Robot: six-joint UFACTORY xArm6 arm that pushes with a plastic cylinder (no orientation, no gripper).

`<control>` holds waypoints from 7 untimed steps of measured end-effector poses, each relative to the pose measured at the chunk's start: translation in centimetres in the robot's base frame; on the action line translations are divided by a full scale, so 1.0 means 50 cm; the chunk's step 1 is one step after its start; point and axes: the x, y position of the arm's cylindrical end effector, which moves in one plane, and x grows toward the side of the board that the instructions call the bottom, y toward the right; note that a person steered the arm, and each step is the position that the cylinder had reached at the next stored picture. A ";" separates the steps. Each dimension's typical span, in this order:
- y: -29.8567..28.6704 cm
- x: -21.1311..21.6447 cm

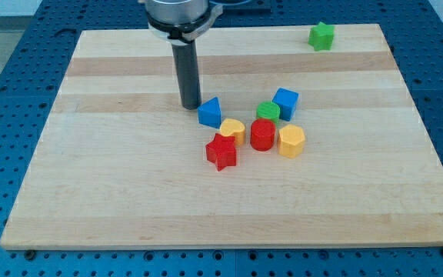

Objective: Place the blue triangle above the yellow heart

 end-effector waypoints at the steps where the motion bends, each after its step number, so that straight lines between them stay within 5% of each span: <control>1: -0.024 0.003; 7: 0.106 0.048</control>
